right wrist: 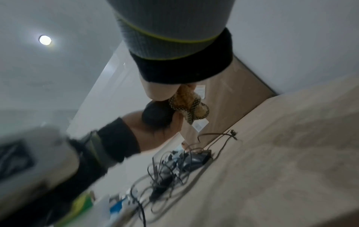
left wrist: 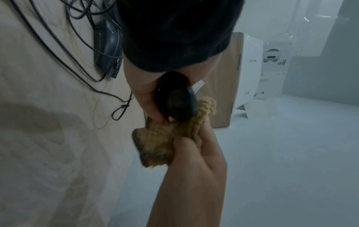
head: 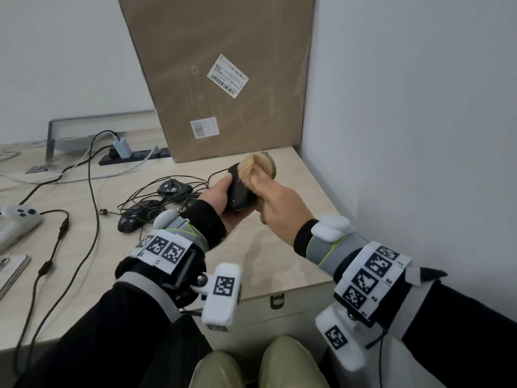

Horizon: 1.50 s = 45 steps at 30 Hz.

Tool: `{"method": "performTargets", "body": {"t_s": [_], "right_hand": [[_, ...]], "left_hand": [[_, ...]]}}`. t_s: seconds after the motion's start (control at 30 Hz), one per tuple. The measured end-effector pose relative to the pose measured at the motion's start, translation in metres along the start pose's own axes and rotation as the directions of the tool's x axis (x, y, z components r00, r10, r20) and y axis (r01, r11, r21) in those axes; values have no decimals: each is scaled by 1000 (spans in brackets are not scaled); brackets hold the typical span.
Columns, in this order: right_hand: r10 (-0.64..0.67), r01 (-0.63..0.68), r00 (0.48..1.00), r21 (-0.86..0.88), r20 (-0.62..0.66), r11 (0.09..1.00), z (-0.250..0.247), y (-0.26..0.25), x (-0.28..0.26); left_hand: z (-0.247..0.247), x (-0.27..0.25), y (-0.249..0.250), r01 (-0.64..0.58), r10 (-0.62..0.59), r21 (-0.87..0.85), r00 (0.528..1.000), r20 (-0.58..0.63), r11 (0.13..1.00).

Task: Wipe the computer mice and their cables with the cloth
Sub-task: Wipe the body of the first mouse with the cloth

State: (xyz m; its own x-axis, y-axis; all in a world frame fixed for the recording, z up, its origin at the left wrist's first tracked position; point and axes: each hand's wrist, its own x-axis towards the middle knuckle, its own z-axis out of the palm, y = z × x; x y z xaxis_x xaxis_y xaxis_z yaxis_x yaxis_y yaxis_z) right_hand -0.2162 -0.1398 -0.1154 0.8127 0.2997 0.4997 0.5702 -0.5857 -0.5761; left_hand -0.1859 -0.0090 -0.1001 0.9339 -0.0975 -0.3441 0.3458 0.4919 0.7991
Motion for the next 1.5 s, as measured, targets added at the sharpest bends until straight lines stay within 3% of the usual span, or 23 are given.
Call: {"method": "performTargets", "body": {"t_s": [0.1, 0.17, 0.3, 0.4, 0.5, 0.67, 0.73, 0.83, 0.97, 1.03, 1.13, 1.23, 1.33, 1.4, 1.5], "right_hand": [[211, -205, 977, 132, -35, 970, -10, 1, 12], [230, -222, 972, 138, -41, 965, -12, 2, 14], [103, -94, 994, 191, -41, 977, -7, -9, 5], [-88, 91, 995, 94, -36, 991, 0, -9, -3], [-181, 181, 983, 13, -18, 983, 8, -8, -11], [-56, 69, 994, 144, -91, 987, 5, -14, -9], [-48, 57, 996, 124, -71, 991, 7, -16, -6], [-60, 66, 995, 76, -79, 995, 9, -18, -4], [-11, 16, 997, 63, -74, 998, 3, -16, -1], [43, -39, 995, 46, -94, 998, -3, -10, 5], [228, -218, 971, 137, -67, 966, -19, 2, 15], [300, -297, 954, 134, -8, 946, -25, 13, 19], [350, -338, 934, 134, -72, 931, -21, 23, 21], [353, -323, 929, 226, -110, 919, -21, 18, 17], [180, -139, 971, 241, -156, 960, -23, 3, 7]], "left_hand": [[-2, -1, -6, 64, -65, 19, 997, 44, 998], [-1, -3, -7, 81, -81, 0, 993, 85, 997], [0, 2, -8, 44, -39, -126, 998, 43, 991], [-1, 4, -2, -1, -6, -222, 999, -33, 975], [-3, -1, 9, -1, 3, -180, 1000, 8, 984], [-10, -2, 16, 45, -38, -238, 999, 35, 970], [-13, -3, 15, 82, -71, -134, 994, 85, 988], [-10, -9, 11, 30, -36, 43, 987, 158, 999], [-4, -18, 4, -7, 1, 33, 983, 184, 999], [-5, -20, -1, -11, -13, 123, 981, 192, 992], [-9, -25, -9, -5, -53, 248, 972, 228, 969], [-10, -26, -13, 5, -67, 230, 963, 262, 973], [-6, -26, -13, 11, -65, 188, 957, 283, 982], [-3, -25, -12, 2, -45, 150, 957, 285, 989], [1, -25, -10, -29, 7, 73, 959, 284, 997]]}}
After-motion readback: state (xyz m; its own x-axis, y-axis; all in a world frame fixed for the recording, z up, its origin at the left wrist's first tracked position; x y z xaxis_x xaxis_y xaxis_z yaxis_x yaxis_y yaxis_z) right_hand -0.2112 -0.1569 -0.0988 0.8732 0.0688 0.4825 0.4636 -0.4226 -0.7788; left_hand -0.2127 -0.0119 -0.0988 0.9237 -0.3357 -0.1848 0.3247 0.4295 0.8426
